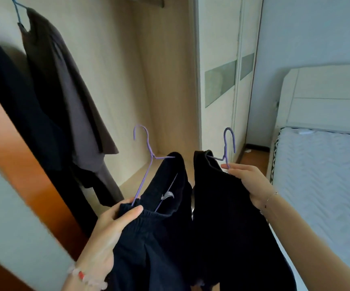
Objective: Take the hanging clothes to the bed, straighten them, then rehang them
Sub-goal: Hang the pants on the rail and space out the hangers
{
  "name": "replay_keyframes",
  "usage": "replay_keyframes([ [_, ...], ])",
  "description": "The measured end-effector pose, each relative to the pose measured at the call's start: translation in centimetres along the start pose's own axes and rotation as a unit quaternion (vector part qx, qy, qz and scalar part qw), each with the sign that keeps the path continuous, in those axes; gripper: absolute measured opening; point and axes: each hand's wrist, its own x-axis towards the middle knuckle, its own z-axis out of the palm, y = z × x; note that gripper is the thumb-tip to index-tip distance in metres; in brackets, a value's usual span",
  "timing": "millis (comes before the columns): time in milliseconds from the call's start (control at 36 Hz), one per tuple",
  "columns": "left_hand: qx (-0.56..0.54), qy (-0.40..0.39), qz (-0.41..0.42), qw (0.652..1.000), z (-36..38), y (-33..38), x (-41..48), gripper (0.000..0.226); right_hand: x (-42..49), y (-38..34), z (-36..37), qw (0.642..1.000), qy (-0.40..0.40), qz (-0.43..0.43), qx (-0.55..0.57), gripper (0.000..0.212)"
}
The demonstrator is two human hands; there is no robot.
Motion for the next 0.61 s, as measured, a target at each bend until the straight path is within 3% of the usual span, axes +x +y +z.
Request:
replay_keyframes([
  [194,0.0,-0.032,0.028,0.999,1.7,0.8,7.8,0.019,6.3,-0.7,0.3,1.0,0.009,-0.002,-0.022,0.032],
  [333,-0.022,-0.058,0.036,0.997,1.8,1.7,13.8,0.021,11.1,-2.2,1.3,0.999,-0.027,0.009,-0.025,0.031],
  [611,-0.135,-0.088,0.068,0.985,1.9,6.2,23.7,0.017,21.1,-11.5,8.2,0.995,-0.09,-0.036,-0.015,0.029],
])
